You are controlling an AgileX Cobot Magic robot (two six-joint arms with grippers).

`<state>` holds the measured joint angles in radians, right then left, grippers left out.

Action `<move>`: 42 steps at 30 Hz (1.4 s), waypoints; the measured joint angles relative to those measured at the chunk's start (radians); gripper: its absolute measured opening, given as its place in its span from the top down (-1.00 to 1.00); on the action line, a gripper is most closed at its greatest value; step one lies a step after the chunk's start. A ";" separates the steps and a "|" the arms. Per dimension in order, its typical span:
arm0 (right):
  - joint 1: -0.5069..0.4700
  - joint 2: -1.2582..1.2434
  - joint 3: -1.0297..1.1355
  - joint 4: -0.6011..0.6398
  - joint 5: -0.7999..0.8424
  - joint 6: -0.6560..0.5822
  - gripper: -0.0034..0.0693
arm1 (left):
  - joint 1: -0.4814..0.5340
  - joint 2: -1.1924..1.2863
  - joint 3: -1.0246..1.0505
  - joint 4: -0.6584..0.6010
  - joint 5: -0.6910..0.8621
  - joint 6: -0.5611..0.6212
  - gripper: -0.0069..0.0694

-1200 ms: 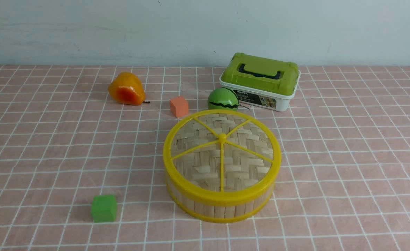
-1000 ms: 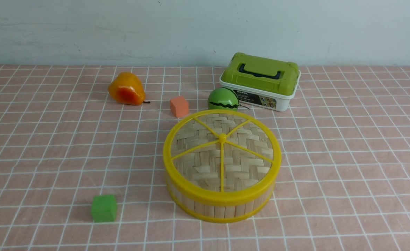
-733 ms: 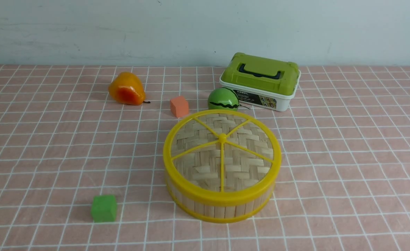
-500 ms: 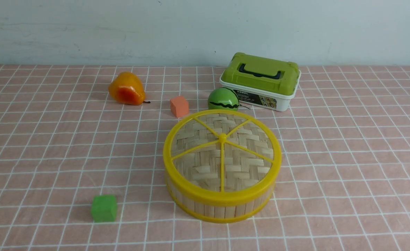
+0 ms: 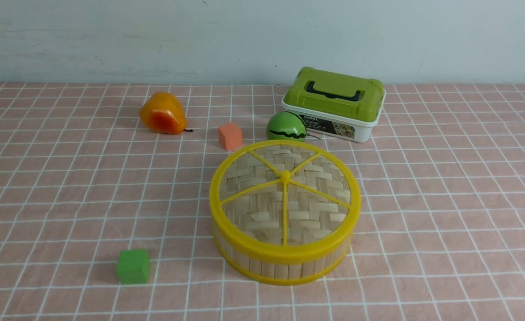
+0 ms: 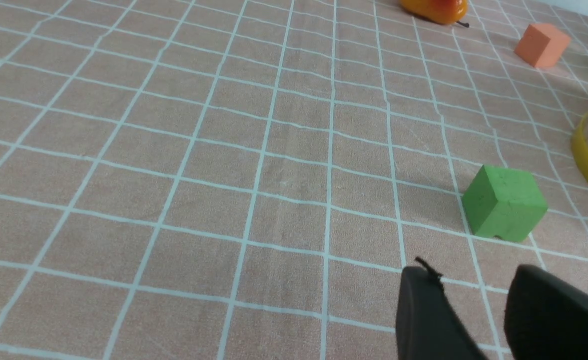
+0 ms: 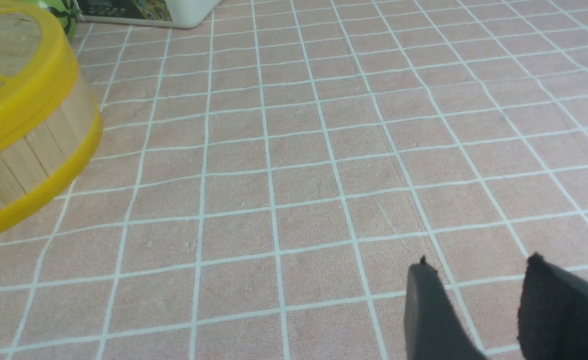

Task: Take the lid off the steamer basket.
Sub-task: Use the right arm to lift the lid of the steamer

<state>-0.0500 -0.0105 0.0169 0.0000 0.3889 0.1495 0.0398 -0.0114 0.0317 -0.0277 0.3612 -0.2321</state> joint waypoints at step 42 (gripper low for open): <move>0.129 0.978 -1.268 0.488 0.860 -0.589 0.91 | 0.000 0.000 0.000 0.000 0.000 0.000 0.19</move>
<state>0.0787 0.9676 -1.2509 0.4876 1.2494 -0.4391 0.0398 -0.0114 0.0317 -0.0277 0.3612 -0.2321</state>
